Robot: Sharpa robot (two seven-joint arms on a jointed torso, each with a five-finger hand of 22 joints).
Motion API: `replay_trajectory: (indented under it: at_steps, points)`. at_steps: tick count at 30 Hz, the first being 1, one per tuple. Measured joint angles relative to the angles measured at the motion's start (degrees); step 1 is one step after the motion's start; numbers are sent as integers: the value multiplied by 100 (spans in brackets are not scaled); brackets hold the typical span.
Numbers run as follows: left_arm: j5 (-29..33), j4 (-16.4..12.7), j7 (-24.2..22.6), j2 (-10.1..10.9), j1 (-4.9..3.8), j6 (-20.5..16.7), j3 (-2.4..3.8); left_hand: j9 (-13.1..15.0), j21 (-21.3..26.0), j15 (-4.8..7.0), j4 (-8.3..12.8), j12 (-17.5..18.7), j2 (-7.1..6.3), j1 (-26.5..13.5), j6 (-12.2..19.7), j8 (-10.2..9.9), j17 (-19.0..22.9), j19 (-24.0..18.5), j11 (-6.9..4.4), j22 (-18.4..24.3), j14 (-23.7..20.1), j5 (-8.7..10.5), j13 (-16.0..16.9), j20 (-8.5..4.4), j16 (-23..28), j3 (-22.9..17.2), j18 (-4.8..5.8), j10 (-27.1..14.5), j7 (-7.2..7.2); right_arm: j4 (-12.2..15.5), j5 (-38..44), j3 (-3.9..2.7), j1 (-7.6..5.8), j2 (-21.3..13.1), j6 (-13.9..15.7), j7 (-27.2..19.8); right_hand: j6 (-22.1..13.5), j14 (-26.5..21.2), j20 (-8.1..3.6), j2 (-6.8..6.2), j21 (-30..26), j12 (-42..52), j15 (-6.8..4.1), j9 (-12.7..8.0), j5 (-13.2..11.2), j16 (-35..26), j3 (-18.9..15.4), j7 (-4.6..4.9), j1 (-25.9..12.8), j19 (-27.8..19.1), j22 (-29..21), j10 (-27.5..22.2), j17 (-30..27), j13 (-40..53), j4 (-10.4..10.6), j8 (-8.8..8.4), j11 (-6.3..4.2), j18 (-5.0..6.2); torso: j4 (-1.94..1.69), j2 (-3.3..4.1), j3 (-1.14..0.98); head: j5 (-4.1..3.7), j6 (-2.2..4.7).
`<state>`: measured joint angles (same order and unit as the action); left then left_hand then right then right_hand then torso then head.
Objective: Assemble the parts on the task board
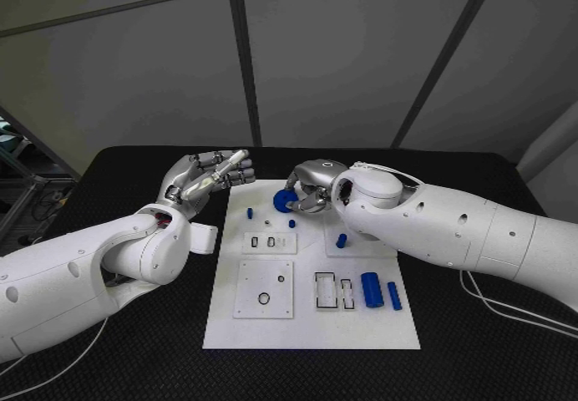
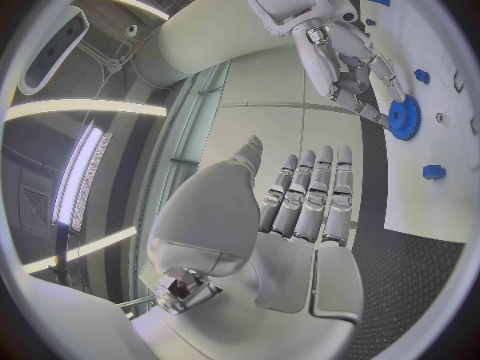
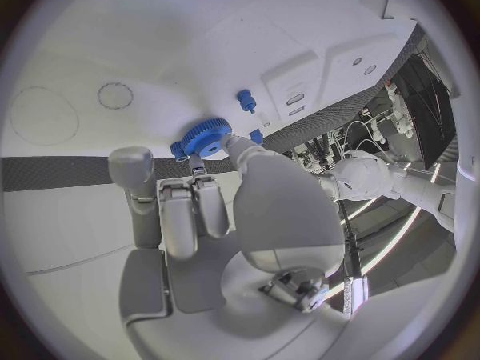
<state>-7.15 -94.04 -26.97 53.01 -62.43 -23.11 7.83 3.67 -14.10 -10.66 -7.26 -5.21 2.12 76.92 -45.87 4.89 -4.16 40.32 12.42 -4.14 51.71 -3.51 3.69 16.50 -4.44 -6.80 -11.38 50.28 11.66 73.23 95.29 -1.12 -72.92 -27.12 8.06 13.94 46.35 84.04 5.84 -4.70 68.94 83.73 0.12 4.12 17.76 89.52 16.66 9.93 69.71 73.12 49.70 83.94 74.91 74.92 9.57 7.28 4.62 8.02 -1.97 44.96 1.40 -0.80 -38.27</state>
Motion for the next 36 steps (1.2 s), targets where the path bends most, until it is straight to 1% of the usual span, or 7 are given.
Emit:
replay_trajectory:
  at_steps: [2, 7, 14, 16, 20, 30, 36]
  points:
    - [0, -1, 2, 0, 0, -2, 0, 0, 0, 0, 0, 0, 0, 0, 0, 0, 0, 0, 0, 0, 0, 0, 0, 0, 0, 0, 346, 0, 0, 1, -26, -3, -4, 2, -20, 16, 0, 0, 0, 4, 0, 0, 0, 0, 1, 0, 7, 0, -21, 0, 0, 0, 0, 0, 25, 10, 0, 0, 0, -1, 1, 0, 1]
    - [0, -3, 4, 6, 0, -5, 0, 0, 0, 0, 0, 0, 0, 0, 0, 0, 0, 0, 0, 0, 0, 0, 0, 0, 0, 0, -16, 0, 0, 5, -76, -8, -12, -8, -69, 43, 2, 0, 0, 42, 0, 0, 0, 14, 1, 0, -3, 1, -119, 0, 9, 0, 0, 0, 115, 25, 0, 0, -1, -1, 1, -5, -5]
    - [0, -11, 6, 12, 0, -8, 0, 0, 0, 0, 0, 0, 0, 0, 0, 0, -1, -21, 0, -1, 0, 0, 0, 20, 0, 0, 0, 0, 0, 28, -140, 2, 6, -70, -197, 100, 30, 0, 19, 19, 0, 0, 0, -11, 1, 0, 12, -10, -142, 19, 21, 0, 0, 0, 130, 32, 0, -1, -1, -1, 1, -5, -15]
    - [0, -11, 7, 14, 0, -9, 0, 0, 0, 0, 0, 0, 0, 0, 0, 0, -1, -21, 0, -1, 0, 0, 0, 20, 0, 0, 344, 0, 0, 59, -153, 0, 0, -84, -225, 111, 70, 0, 19, 19, 0, 0, 0, -6, 1, 0, 12, -11, -142, 19, 21, 0, -1, 0, 130, 32, 0, 0, -1, -1, 2, -5, -16]
    - [0, -12, 8, 18, 0, -11, 0, 0, 0, 0, 0, 0, 0, 0, 0, 0, -1, -21, 0, -1, 0, 0, 0, 20, 0, 0, 17, 0, 0, 105, -172, -1, -1, -124, -248, 128, 70, 0, 19, 19, 0, 0, 0, -2, 1, 0, 12, -11, -142, 19, 30, 0, -1, 0, 130, 31, 0, 0, -1, -1, 2, -3, -22]
    - [0, -9, 8, 20, 0, -17, 1, 0, 0, 0, 0, 0, 0, 0, 0, 0, -1, -20, 0, -1, 0, 0, 0, 21, 0, 0, 351, 0, 0, 361, -163, 8, 15, -373, 146, 94, 157, 0, 19, 12, 26, 1, -1, -3, 187, 22, 179, -6, 3, 19, 50, 0, -1, 0, -37, 35, -1, 0, -1, -2, -2, 14, -7]
    - [0, -1, 8, 47, -1, -20, 1, 0, 0, 0, 0, 0, 0, 0, 0, 0, -1, -20, 0, 1, 0, 0, 0, 20, 0, 0, 32, 0, 0, 695, -251, 6, 15, -716, 763, -142, 204, 0, 19, -63, 26, 1, -1, -3, 171, 22, 242, -21, 79, 19, -12, 0, -1, 0, -100, 35, -1, 0, 9, -7, -3, 27, 11]
